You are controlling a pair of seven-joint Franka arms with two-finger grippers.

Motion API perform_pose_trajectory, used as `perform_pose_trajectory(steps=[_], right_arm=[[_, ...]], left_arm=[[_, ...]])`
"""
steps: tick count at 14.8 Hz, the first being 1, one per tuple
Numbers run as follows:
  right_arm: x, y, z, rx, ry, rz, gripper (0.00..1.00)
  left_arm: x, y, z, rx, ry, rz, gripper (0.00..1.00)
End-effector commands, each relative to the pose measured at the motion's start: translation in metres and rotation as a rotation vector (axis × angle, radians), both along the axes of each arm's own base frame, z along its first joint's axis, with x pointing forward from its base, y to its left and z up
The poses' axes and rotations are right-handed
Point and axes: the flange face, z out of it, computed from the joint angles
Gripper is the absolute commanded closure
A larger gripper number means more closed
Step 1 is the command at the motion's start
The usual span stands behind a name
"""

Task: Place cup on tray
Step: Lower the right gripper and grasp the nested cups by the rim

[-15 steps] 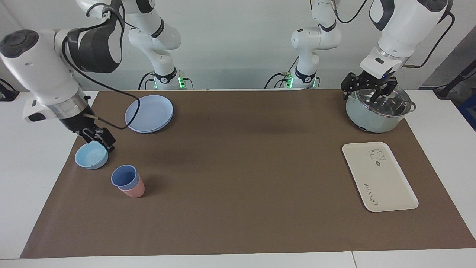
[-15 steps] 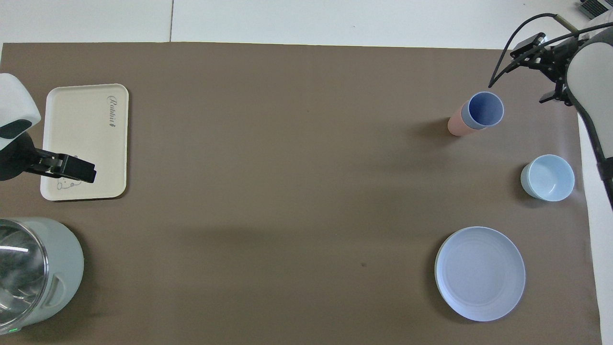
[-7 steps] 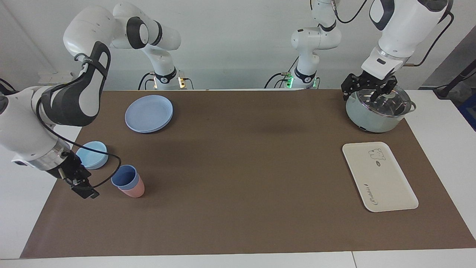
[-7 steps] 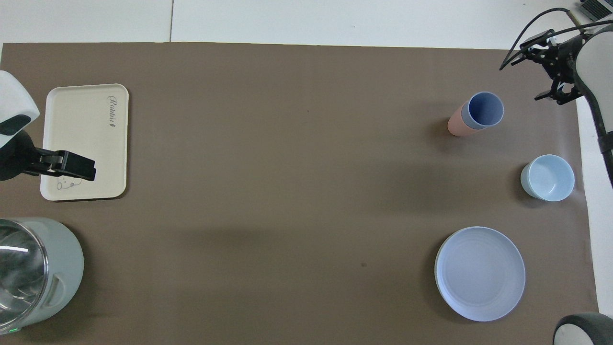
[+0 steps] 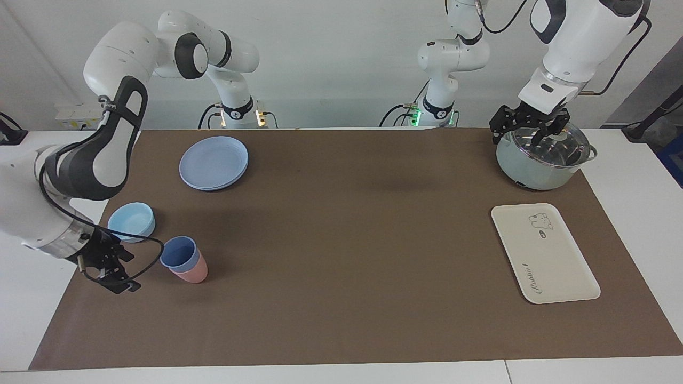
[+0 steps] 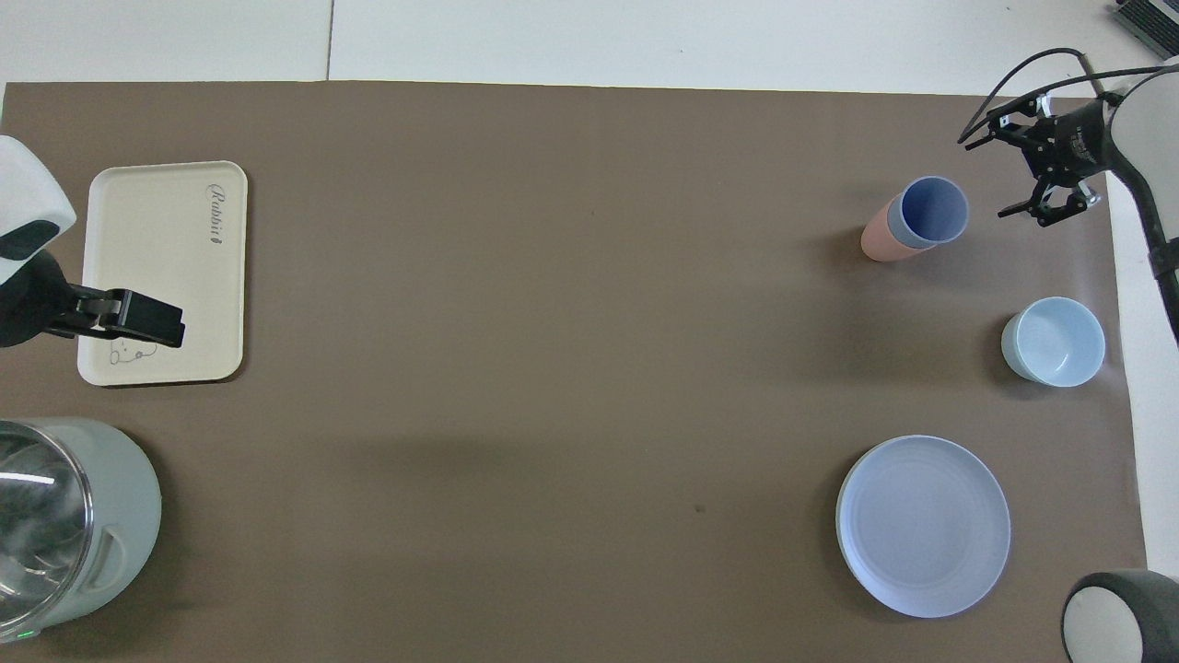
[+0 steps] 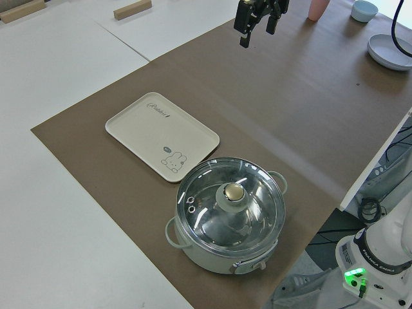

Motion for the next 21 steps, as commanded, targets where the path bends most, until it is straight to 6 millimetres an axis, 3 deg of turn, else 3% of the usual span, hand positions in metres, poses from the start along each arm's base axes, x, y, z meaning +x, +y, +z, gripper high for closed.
perform_pose_trajectory(steps=[1,5,8,14,21], right_arm=[[0.0,0.0,-0.014,0.087,0.046,-0.166,0.0],[-0.018,0.003,-0.037,0.131,0.123,-0.199,0.0],[-0.034,-0.007,-0.062,0.194,0.188,-0.238,0.0],[-0.047,0.01,-0.067,0.295,0.239,-0.248,0.0],[-0.052,0.014,-0.068,0.356,0.255,-0.262,0.0]], left_arm=[[-0.007,0.002,0.001,0.011,-0.015,0.009,0.0],[-0.008,0.002,0.002,0.011,-0.017,0.009,0.0],[-0.008,0.001,0.001,0.011,-0.017,0.009,0.0],[-0.006,0.001,0.0,0.011,-0.023,0.013,0.0],[-0.007,0.0,0.0,0.011,-0.023,0.011,0.0]])
